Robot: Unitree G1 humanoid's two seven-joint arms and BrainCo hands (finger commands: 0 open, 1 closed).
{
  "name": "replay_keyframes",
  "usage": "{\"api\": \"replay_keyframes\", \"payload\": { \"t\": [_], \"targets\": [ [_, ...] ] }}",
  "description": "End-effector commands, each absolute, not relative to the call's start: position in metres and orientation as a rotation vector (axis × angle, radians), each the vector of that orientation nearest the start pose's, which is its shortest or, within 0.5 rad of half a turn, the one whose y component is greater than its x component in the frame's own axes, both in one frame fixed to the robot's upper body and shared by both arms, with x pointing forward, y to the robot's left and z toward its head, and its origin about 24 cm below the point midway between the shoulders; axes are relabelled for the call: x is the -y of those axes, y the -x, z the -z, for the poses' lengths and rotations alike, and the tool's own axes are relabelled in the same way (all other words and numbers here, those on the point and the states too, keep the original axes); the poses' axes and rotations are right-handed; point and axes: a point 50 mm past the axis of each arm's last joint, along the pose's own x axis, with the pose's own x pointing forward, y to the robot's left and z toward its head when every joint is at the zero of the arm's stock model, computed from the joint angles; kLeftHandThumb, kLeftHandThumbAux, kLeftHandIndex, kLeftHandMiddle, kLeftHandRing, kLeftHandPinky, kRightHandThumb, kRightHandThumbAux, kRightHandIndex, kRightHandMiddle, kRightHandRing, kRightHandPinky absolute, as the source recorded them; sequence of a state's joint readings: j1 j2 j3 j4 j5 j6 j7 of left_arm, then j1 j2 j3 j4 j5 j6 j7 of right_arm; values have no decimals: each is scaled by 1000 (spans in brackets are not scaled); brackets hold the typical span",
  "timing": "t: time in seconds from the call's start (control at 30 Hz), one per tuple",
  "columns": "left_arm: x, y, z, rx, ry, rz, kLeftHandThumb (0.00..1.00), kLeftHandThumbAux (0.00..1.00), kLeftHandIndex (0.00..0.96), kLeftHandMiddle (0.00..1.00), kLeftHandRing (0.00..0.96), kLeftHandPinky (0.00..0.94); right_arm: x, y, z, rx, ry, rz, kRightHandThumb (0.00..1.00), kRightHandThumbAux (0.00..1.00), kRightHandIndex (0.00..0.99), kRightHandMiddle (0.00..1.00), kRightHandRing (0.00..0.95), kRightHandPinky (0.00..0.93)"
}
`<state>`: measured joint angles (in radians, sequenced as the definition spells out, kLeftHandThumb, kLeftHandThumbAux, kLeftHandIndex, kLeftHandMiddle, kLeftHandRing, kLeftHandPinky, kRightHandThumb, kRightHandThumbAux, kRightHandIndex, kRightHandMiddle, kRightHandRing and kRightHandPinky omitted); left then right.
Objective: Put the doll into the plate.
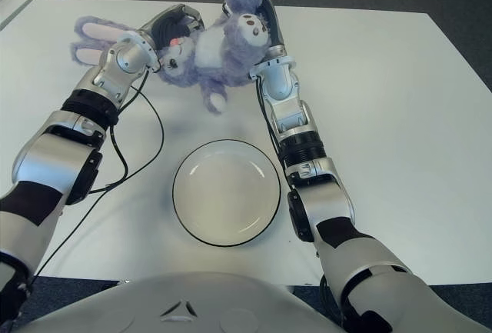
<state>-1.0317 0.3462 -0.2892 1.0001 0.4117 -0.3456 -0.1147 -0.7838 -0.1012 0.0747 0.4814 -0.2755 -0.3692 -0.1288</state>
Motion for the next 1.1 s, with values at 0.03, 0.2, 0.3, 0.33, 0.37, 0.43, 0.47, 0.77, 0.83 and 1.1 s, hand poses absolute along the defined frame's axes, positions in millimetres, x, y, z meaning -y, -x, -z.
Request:
{"api": "replay_keyframes", "payload": {
  "t": [0.03, 0.2, 0.3, 0.33, 0.37, 0.43, 0.47, 0.77, 0.83, 1.1],
  "targets": [
    [-135, -402, -163, 272, -978, 393, 752, 691, 445, 858, 859, 839, 93, -355, -207, 734, 378, -106, 713, 713, 439, 826, 857, 865],
    [-135, -400, -165, 293, -972, 404, 751, 691, 445, 861, 862, 848, 93, -351, -208, 746, 382, -107, 714, 713, 439, 831, 858, 869],
    [-133, -395, -166, 338, -969, 409, 748, 692, 444, 864, 867, 853, 94, -347, -209, 757, 376, -116, 713, 714, 439, 828, 854, 866],
    [-133, -394, -166, 349, -970, 409, 748, 692, 444, 865, 868, 855, 94, -346, -209, 758, 373, -119, 714, 714, 439, 825, 853, 869],
    [-133, -393, -167, 366, -973, 409, 748, 692, 444, 866, 869, 856, 95, -345, -209, 757, 368, -125, 714, 714, 439, 824, 852, 870],
    [-132, -391, -167, 388, -976, 410, 747, 693, 444, 867, 870, 856, 95, -343, -209, 757, 363, -132, 714, 714, 439, 818, 851, 868],
    [-132, -390, -167, 394, -977, 410, 747, 693, 444, 867, 870, 855, 95, -343, -209, 757, 363, -133, 714, 714, 439, 817, 851, 869],
    [-133, -383, -172, 446, -979, 424, 746, 693, 443, 868, 870, 855, 98, -336, -209, 788, 382, -131, 714, 714, 439, 816, 855, 872],
    [-133, -381, -173, 454, -978, 431, 746, 693, 443, 870, 869, 845, 98, -334, -209, 794, 389, -127, 714, 714, 439, 821, 859, 873],
    [-131, -365, -177, 497, -959, 453, 744, 694, 443, 873, 865, 843, 102, -323, -204, 823, 391, -150, 708, 717, 439, 839, 863, 854]
  ]
}}
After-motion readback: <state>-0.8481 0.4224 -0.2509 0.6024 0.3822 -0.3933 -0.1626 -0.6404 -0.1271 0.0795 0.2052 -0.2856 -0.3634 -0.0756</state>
